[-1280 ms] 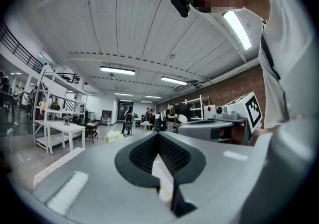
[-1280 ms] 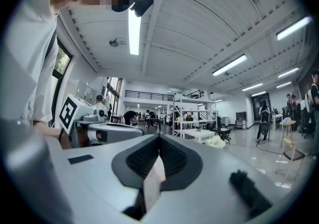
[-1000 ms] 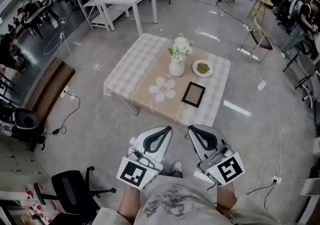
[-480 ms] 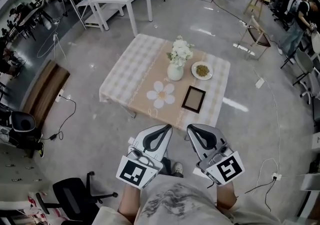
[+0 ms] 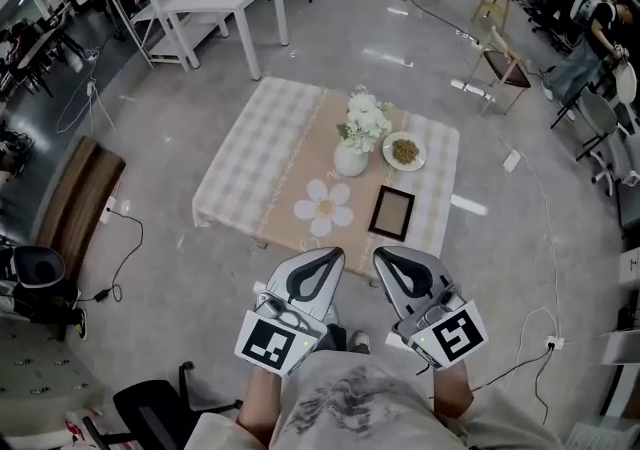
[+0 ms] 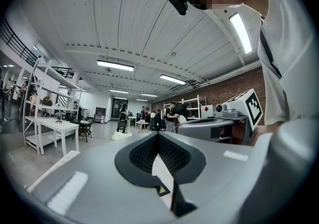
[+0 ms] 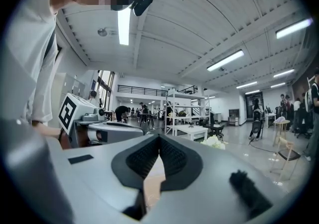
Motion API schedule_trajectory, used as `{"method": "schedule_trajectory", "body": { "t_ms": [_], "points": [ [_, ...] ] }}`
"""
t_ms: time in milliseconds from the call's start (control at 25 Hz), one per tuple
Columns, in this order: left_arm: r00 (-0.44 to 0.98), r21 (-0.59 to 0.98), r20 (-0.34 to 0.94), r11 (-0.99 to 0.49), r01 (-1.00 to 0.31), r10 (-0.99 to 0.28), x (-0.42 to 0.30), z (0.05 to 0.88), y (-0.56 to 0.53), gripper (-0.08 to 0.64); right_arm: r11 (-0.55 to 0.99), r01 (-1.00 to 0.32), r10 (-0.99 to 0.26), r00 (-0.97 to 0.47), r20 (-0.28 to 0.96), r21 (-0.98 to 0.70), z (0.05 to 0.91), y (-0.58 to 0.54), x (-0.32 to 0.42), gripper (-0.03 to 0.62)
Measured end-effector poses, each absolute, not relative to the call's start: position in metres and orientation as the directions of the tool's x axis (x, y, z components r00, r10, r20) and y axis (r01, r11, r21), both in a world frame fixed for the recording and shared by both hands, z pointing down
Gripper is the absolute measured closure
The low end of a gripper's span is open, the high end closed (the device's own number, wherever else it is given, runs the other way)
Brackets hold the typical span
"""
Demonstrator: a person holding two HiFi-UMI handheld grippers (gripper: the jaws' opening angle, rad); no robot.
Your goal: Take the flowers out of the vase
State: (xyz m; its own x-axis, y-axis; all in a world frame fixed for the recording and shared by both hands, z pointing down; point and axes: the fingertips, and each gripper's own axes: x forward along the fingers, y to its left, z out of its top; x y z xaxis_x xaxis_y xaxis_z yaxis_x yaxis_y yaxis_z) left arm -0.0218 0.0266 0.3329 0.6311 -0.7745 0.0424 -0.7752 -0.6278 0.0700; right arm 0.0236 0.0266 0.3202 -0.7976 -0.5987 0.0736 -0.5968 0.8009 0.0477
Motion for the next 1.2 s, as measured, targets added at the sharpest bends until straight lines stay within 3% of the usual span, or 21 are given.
{"method": "schedule_trajectory", "body": {
  "t_ms": [600,1200],
  "points": [
    [0.688,0.064,0.044,-0.685,-0.726,-0.724,-0.048,0.347,-0.019,0.551,0.741,-0.668,-0.67,-0.731,0.129,0.066,0.331,-0.009,-0.003,0.575],
    [0.67,0.039,0.07,-0.669,-0.742,-0.739,-0.058,0.361,-0.076,0.551,0.754,-0.653,-0.656,-0.747,0.107,0.067,0.334,-0.069,-0.012,0.575]
  ]
}}
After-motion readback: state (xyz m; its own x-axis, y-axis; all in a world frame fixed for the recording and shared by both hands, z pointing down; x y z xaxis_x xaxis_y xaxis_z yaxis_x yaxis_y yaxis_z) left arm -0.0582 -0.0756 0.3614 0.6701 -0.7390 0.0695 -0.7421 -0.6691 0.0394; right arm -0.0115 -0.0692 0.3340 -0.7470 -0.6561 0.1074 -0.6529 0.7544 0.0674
